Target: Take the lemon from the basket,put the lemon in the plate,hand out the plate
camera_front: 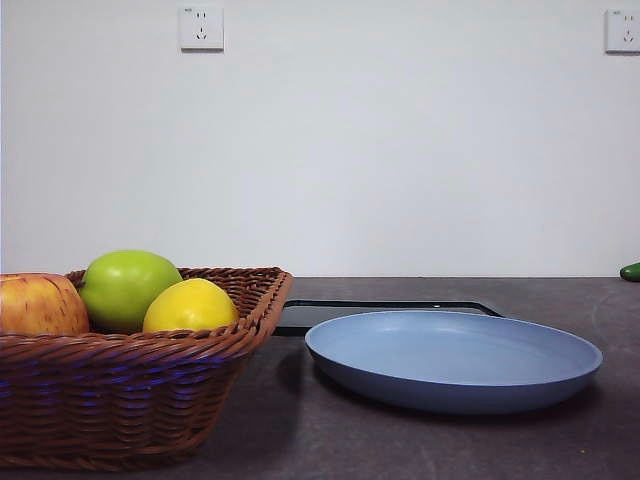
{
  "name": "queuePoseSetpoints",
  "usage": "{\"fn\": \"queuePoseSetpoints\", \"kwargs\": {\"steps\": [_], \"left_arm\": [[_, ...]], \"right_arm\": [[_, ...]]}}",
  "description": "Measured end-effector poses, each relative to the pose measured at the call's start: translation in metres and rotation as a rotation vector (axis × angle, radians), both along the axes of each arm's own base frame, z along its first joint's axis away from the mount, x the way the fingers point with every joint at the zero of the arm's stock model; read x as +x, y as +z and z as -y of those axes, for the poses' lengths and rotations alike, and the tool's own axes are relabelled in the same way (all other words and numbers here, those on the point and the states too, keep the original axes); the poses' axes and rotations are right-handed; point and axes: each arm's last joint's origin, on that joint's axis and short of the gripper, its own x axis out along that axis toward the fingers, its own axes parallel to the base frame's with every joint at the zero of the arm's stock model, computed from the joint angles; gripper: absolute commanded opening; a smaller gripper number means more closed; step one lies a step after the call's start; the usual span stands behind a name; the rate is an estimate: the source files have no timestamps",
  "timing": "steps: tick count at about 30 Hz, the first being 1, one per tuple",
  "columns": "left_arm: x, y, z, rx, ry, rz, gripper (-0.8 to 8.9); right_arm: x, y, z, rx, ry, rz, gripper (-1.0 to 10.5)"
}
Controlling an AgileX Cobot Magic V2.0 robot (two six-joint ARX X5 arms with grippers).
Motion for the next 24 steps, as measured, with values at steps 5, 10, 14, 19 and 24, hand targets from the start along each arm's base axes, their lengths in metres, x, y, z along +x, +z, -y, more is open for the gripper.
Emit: {"fn": "queuePoseSetpoints", "kwargs": {"steps": [5, 10, 14, 19, 24], "left_arm": [[0.000, 0.003, 0.001, -0.135, -0.051, -0.012, 0.07], [-0.002, 0.004, 0.002, -0.213, -0.046, -0.097, 0.07], [-0.007, 0.027, 0.001, -0.220, -0.037, -0.146, 0.07], [-0.002, 0.052, 0.001, -0.214, -0.030, -0.219, 0.07], [0.009, 0.083, 0.002, -0.168, -0.036, -0.272, 0.07]], "right_arm": [[0.000, 0.001, -0.001, 0.111, 0.014, -0.011, 0.0], [-0.003, 0.005, -0.002, 0.153, 0.050, -0.079, 0.0], [-0.009, 0.028, -0.001, 0.155, 0.042, -0.113, 0.0], [-0.012, 0.061, -0.001, 0.151, 0.039, -0.151, 0.0], [-0.007, 0.092, -0.001, 0.118, 0.043, -0.189, 0.0]]}}
